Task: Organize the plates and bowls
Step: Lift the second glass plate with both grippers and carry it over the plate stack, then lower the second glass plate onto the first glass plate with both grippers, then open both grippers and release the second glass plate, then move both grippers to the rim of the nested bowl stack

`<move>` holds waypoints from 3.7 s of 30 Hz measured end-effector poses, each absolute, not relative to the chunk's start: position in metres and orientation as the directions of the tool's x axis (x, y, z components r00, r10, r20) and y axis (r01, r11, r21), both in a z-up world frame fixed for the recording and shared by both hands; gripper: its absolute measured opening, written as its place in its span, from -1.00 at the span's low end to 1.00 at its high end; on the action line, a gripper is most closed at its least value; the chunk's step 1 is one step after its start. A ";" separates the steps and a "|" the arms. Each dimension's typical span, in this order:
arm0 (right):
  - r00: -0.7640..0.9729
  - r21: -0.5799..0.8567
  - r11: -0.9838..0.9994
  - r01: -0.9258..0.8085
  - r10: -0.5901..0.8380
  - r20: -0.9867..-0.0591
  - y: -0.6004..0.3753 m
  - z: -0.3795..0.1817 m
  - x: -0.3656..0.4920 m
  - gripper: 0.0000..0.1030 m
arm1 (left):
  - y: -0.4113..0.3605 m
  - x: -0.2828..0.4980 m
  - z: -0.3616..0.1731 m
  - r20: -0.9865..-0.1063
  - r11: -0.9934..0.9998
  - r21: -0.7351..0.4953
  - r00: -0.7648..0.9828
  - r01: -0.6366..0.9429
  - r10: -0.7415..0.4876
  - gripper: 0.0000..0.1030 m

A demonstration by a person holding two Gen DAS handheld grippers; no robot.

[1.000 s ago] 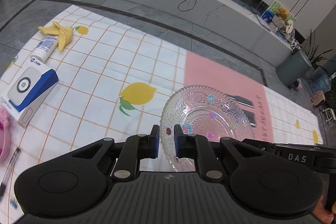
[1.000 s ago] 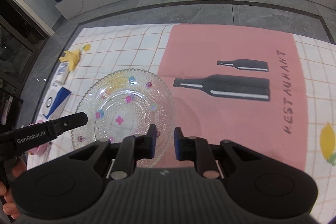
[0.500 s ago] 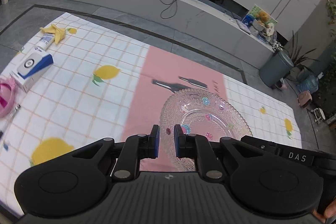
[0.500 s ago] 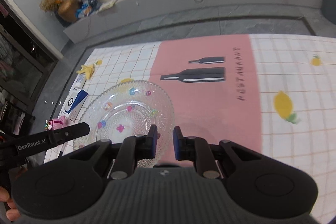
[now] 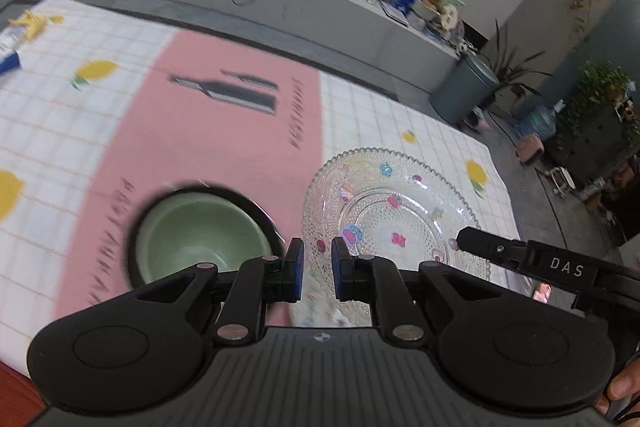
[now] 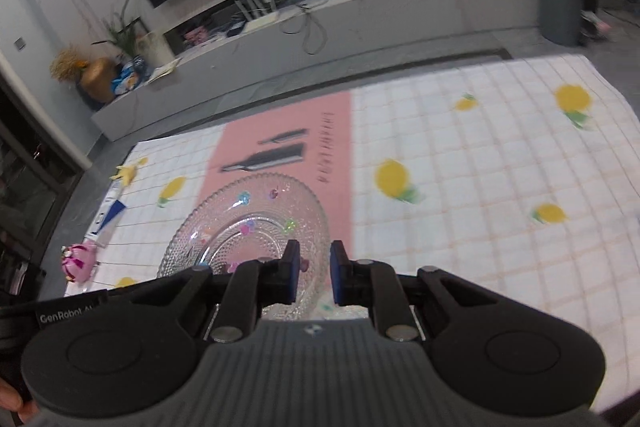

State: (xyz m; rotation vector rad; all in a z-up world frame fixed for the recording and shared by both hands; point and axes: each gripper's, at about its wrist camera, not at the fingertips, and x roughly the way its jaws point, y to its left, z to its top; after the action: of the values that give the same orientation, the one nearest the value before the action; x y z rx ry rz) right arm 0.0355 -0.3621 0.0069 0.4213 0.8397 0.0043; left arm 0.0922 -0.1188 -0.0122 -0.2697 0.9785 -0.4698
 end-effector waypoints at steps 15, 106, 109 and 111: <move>0.617 0.427 0.859 0.282 0.178 -0.766 -0.415 -0.075 -0.014 -0.72 | -0.172 0.056 -0.065 -0.789 0.897 -0.350 0.431 0.268 -0.437 -0.70; 0.689 0.226 0.916 0.330 -0.070 -0.721 -0.306 -0.049 -0.055 0.13 | -0.144 0.000 -0.036 -0.694 0.914 -0.073 0.637 0.399 -0.334 -0.06; 0.690 0.220 0.923 0.316 -0.064 -0.721 -0.296 -0.041 -0.052 0.22 | -0.125 0.003 -0.025 -0.680 0.925 -0.069 0.661 0.374 -0.318 0.06; 0.686 0.205 0.930 0.306 -0.065 -0.725 -0.288 -0.038 -0.050 0.31 | -0.111 0.005 -0.020 -0.669 0.933 -0.078 0.675 0.350 -0.310 0.16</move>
State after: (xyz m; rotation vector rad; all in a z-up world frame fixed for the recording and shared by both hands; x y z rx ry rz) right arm -0.0500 -0.2876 -0.0384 0.3240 0.7910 -0.2118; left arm 0.0055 -0.1115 -0.0197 0.0581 0.7417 -0.3712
